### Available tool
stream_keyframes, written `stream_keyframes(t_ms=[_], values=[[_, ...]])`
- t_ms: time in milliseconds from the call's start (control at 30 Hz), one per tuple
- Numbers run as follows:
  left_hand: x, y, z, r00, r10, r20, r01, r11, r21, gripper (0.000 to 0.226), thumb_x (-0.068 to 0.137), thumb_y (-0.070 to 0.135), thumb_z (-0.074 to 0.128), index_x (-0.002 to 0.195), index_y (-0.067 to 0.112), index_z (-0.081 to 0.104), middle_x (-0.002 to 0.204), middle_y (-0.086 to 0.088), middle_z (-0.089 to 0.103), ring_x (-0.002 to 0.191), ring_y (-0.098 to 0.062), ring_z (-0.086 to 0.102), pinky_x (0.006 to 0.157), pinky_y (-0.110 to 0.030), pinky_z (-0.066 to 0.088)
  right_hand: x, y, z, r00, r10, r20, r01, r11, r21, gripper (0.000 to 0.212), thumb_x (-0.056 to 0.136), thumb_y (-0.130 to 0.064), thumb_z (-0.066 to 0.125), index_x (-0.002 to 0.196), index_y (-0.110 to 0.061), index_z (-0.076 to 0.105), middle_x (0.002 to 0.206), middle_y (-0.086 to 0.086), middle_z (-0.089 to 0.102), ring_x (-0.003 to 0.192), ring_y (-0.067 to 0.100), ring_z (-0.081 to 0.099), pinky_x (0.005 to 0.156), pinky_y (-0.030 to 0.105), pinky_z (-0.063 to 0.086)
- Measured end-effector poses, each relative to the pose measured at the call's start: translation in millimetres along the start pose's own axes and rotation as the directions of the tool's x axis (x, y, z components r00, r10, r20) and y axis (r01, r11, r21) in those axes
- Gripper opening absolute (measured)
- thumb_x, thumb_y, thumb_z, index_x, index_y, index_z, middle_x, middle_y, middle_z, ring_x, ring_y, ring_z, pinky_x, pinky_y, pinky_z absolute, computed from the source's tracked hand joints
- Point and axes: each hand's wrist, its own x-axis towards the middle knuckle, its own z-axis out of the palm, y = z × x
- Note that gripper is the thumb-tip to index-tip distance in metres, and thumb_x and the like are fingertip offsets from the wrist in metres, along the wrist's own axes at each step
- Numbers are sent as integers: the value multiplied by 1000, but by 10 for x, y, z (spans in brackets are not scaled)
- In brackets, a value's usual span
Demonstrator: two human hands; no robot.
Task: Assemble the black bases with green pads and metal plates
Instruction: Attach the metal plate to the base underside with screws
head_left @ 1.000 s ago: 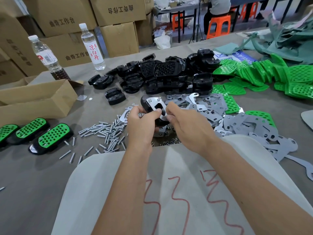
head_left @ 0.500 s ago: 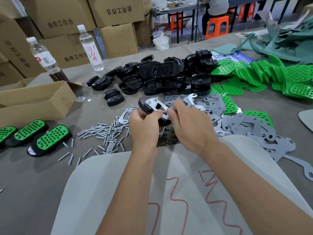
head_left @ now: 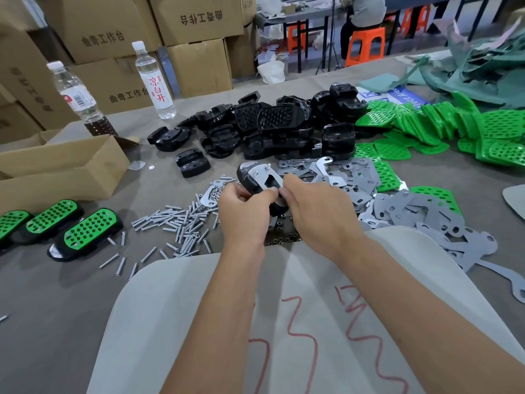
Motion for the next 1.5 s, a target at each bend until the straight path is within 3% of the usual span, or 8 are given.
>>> stream_keyframes(t_ms=[233,400,700,867,1033,1133,1233,1500], values=[[8,-33,10,1000,4,-24,-6,995,-98,33,82,15,80,71,20,50,72,2,65,57,-12,60,48,-20,49,-11,-20,-22,993,39,-108,-49,994,-93,45,106,-49,20,87,-17,44,60,-3,51,58,30,47,52,39,28],[20,-30,2,999,33,-35,-35,997,-64,21,81,15,81,86,15,60,77,2,67,67,-14,64,55,-26,49,-18,-5,1,999,-22,-26,23,999,43,20,109,-29,30,92,-18,33,66,-2,48,63,32,48,57,45,42],[-9,-2,1,998,52,40,-49,996,-69,22,86,15,79,85,15,57,82,-4,72,68,-14,66,57,-27,51,0,46,19,968,125,-218,-91,983,159,51,107,-53,31,70,-19,40,53,-3,43,56,24,44,54,38,28],[5,49,-46,972,65,225,-42,993,-106,14,89,14,78,94,12,65,89,-11,72,68,-16,67,55,-25,50,51,175,-58,918,395,30,-279,592,756,46,104,-64,38,89,-23,54,70,-13,52,62,10,49,58,32,41],[8,45,-71,909,162,384,-155,987,-51,3,96,23,73,98,22,74,88,-7,77,72,-16,71,56,-24,53,63,223,-83,914,303,269,-354,275,894,31,107,-44,53,92,-24,72,74,-3,65,59,10,52,43,21,34],[64,36,-142,880,256,400,-379,886,266,19,90,44,73,87,25,73,83,4,76,68,-10,68,61,-26,49,87,227,-81,870,449,202,-339,249,907,31,107,-36,55,92,-16,72,76,3,67,58,12,55,42,21,36],[135,39,-259,832,212,512,-524,603,601,19,75,37,91,74,36,72,88,8,70,86,-10,58,78,-32,49,109,272,-96,789,593,161,-318,169,933,31,108,-34,55,92,-11,69,76,7,65,58,16,53,42,21,36],[123,37,-252,771,63,634,-584,465,665,14,80,32,89,78,37,75,94,3,56,108,-17,40,95,-34,42,96,306,-50,778,613,139,-338,221,915,39,105,-37,58,100,0,67,80,6,67,68,22,56,42,21,40]])
